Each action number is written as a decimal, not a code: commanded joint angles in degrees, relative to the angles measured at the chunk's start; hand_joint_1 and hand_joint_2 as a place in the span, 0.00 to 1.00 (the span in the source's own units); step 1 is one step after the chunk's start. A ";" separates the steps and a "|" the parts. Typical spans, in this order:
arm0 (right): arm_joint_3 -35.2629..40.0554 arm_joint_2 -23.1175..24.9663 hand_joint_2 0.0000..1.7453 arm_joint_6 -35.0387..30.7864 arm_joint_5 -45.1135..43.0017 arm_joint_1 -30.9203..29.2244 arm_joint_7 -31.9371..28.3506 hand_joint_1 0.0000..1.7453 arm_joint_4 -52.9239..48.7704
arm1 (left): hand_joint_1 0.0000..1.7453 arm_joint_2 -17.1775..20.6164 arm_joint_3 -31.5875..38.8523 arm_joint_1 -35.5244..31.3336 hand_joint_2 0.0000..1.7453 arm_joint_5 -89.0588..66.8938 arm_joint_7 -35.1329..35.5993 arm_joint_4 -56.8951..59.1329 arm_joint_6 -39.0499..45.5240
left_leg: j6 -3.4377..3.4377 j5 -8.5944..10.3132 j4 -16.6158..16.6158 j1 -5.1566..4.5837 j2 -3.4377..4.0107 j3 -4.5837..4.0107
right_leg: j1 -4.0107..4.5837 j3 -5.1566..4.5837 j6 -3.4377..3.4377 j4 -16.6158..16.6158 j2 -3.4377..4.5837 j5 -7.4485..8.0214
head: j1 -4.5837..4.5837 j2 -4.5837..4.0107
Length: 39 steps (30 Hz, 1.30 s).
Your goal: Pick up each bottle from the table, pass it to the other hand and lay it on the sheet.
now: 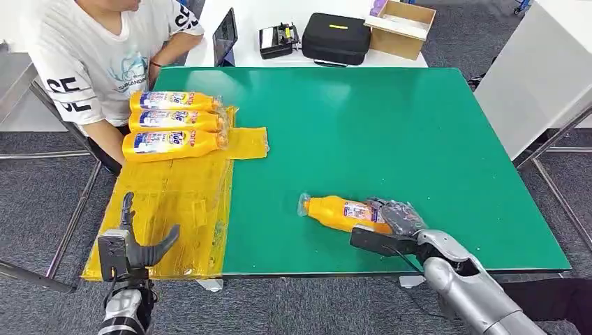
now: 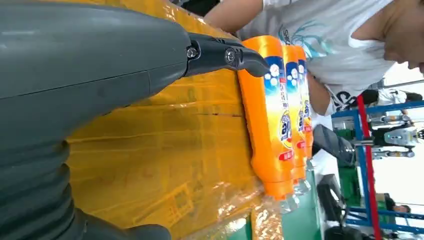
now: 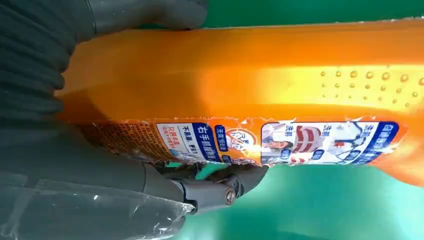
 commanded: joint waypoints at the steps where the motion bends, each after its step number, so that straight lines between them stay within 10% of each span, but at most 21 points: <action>1: 2.58 -4.41 1.00 1.64 -2.83 -1.42 -0.02 1.00 -1.86 | 0.00 -0.25 -0.42 -3.19 1.00 0.87 -0.57 5.63 -0.40 | 0.01 -0.05 -0.01 0.01 0.05 0.12 | 0.04 0.15 -0.13 -0.03 -0.02 -0.04 | 0.00 0.00; 14: 0.55 -1.95 1.00 -2.29 -6.80 1.33 -2.77 1.00 -4.36 | 0.00 -0.47 -0.69 -3.96 1.00 1.62 -1.23 6.64 -0.84 | 0.00 -0.12 -0.01 0.05 0.11 0.27 | 0.13 0.29 -0.22 -0.07 -0.01 -0.08 | -0.02 0.00; 17: -9.14 16.14 1.00 -20.47 0.59 6.37 -11.04 1.00 -4.22 | 0.00 -1.24 -0.69 -1.52 1.00 1.47 -0.36 2.68 -0.90 | -0.04 -0.11 -0.09 0.09 0.19 0.30 | 0.17 0.29 -0.23 -0.14 0.08 -0.04 | -0.02 0.00; 21: -12.56 27.74 1.00 -35.77 2.55 7.04 -15.96 1.00 -10.62 | 0.00 -2.50 -2.60 1.28 1.00 1.95 1.35 -2.71 -2.19 | -0.08 -0.14 -0.08 0.11 0.42 0.22 | 0.22 0.12 -0.26 -0.05 0.32 -0.02 | 0.02 0.00; 30: -22.12 34.97 1.00 -51.74 -3.43 11.80 -27.63 1.00 -19.10 | 0.00 -2.73 -12.19 4.80 1.00 15.66 9.09 -11.43 -12.63 | -0.07 -0.06 0.01 0.11 0.18 -0.07 | 0.15 -0.17 -0.18 0.14 0.01 -0.12 | -0.02 0.00; 39: -23.44 37.12 1.00 -51.06 -6.90 13.42 -35.66 1.00 -13.02 | 0.00 1.23 -19.09 6.20 1.00 29.59 14.32 -13.98 -23.36 | -0.08 -0.16 -0.06 0.09 0.28 0.15 | 0.15 0.06 -0.29 0.01 0.11 -0.12 | -0.02 0.00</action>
